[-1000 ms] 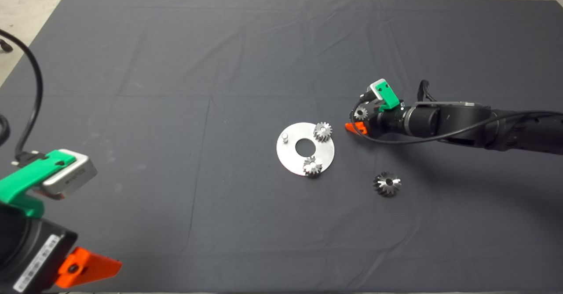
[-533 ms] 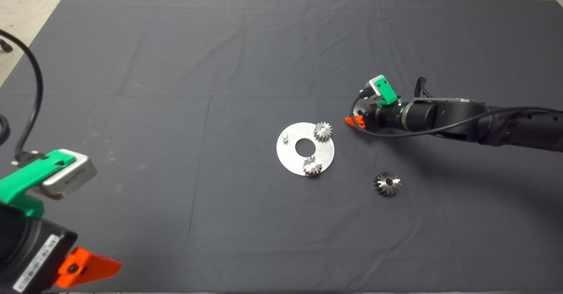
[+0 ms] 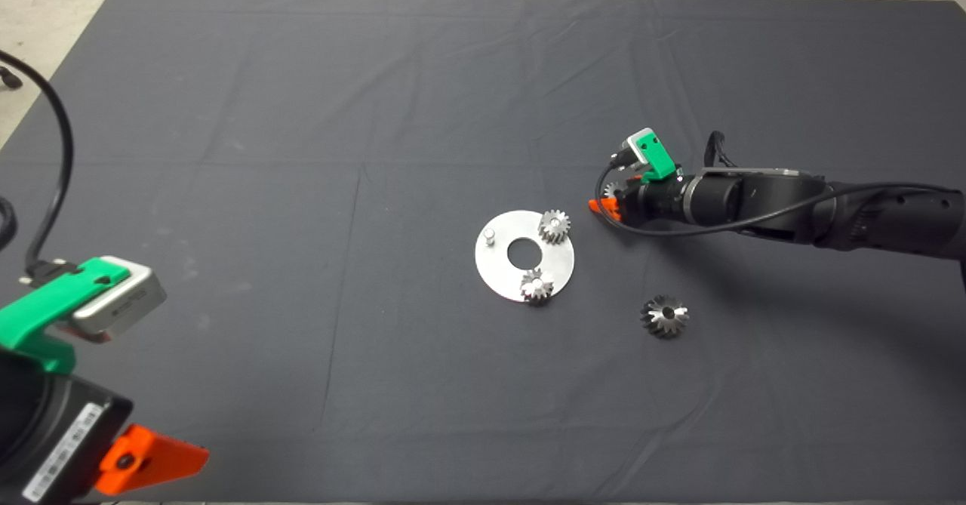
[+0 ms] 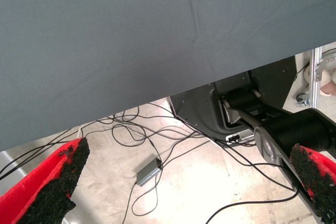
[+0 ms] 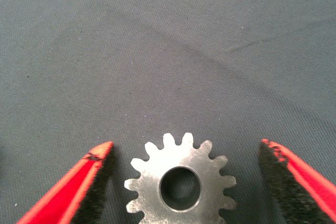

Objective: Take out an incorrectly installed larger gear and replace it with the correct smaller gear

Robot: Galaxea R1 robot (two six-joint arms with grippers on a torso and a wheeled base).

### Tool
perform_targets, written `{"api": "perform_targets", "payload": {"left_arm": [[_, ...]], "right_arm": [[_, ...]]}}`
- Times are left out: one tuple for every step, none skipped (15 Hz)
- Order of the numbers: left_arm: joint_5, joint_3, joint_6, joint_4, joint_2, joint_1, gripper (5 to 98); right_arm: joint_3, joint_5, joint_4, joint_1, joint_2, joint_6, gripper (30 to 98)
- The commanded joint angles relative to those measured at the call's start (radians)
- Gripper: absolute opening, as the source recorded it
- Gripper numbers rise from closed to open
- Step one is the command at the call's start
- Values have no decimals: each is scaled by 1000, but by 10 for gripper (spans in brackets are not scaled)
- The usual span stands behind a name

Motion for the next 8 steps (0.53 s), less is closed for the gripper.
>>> {"api": "perform_targets", "payload": {"left_arm": [[6, 12, -1, -16, 0, -9, 982], [6, 12, -1, -16, 0, -9, 982], [6, 12, -1, -16, 0, -9, 982], [6, 12, -1, -16, 0, -9, 982], [6, 12, -3, -16, -2, -9, 982], [6, 12, -6, -16, -3, -9, 982], [6, 12, -9, -16, -3, -9, 982], [6, 12, -9, -16, -3, -9, 982]], "right_arm": [[12, 7, -25, 12, -3, 4, 723], [13, 7, -23, 12, -6, 4, 706], [25, 7, -25, 12, -8, 4, 706], [33, 7, -25, 11, -9, 2, 706], [38, 7, -25, 9, -11, 2, 689], [38, 7, -24, 9, -11, 2, 657], [38, 7, -25, 9, -12, 2, 651], [38, 7, -25, 8, -12, 1, 651]]}}
